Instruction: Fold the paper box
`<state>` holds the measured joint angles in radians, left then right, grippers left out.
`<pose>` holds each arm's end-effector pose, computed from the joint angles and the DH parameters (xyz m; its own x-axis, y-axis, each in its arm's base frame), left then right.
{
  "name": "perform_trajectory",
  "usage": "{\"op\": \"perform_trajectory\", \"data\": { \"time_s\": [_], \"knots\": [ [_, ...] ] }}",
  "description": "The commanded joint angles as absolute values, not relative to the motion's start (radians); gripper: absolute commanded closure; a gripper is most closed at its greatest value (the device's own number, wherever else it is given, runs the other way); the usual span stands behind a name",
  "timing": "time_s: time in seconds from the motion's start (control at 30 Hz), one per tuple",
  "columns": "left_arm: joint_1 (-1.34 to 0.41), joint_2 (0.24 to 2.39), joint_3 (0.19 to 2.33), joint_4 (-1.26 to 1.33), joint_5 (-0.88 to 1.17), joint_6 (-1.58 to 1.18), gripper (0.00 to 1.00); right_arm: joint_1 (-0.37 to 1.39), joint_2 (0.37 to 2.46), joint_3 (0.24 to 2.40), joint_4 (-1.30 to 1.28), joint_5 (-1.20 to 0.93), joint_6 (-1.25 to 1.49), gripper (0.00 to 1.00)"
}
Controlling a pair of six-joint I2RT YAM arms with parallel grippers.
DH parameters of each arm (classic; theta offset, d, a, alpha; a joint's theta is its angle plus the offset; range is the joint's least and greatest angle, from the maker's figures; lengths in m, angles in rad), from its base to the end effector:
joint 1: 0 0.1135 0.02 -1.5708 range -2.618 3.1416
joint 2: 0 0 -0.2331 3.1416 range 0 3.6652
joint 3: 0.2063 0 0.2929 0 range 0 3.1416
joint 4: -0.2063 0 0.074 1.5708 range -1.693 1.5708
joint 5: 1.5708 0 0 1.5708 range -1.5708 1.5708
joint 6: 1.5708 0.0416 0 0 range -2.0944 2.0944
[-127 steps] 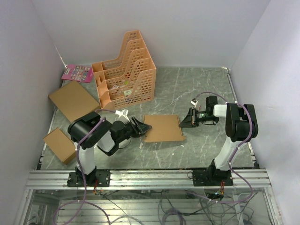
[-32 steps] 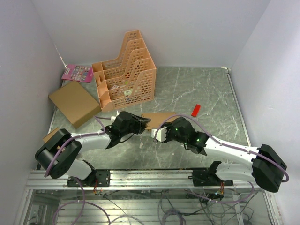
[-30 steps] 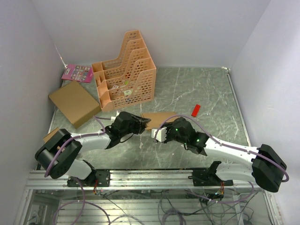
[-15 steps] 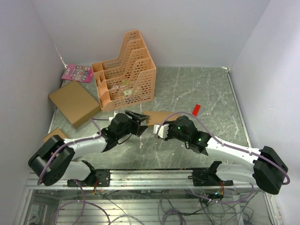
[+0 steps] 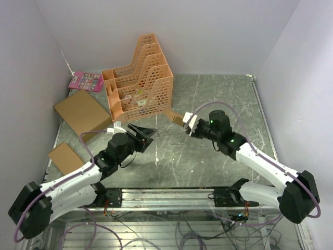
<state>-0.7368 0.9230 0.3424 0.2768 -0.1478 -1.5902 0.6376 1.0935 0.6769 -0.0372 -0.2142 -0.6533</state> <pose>0.1980 -0.1714 0.1578 -0.5561 -0.8307 -0.0255 -0.2324 0.1849 -0.9549 0.2377 0.1871 0.2091 0.1671 -0.6153 -0.7704 -0.7979 0.3746 -0.4723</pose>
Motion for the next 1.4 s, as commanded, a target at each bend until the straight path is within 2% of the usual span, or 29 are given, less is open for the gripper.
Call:
{"op": "perform_trajectory", "data": {
  "time_s": [0.0,0.13,0.3,0.5,0.73,0.9,1.13,1.37],
  "knots": [
    [-0.739,0.841,0.292,0.311,-0.173,-1.304,0.21,0.52,1.092,0.789,-0.119,-0.441,-0.483,0.77],
    [-0.738,0.813,0.246,0.473,-0.096,-1.148,0.22,0.374,1.117,0.864,-0.177,-0.644,-0.333,0.76],
    [-0.738,0.8,0.239,0.515,-0.06,-1.04,0.22,0.226,1.208,0.93,-0.235,-0.907,-0.117,0.76],
    [-0.737,0.773,0.221,0.536,-0.053,-0.984,0.22,0.141,1.322,0.835,-0.052,-1.11,0.259,0.76],
    [-0.737,0.759,0.183,0.566,-0.057,-0.995,0.22,0.087,1.449,0.645,0.312,-1.127,0.667,0.76],
    [-0.737,0.787,0.169,0.608,-0.051,-1.012,0.22,0.084,1.536,0.552,0.446,-1.049,0.84,0.76],
    [-0.738,0.854,0.171,0.652,-0.04,-1.027,0.22,0.092,1.613,0.513,0.485,-0.972,0.932,0.67],
    [-0.737,0.932,0.178,0.692,-0.022,-1.052,0.23,0.13,1.718,0.548,0.434,-0.974,0.885,0.56]
  ]
}}
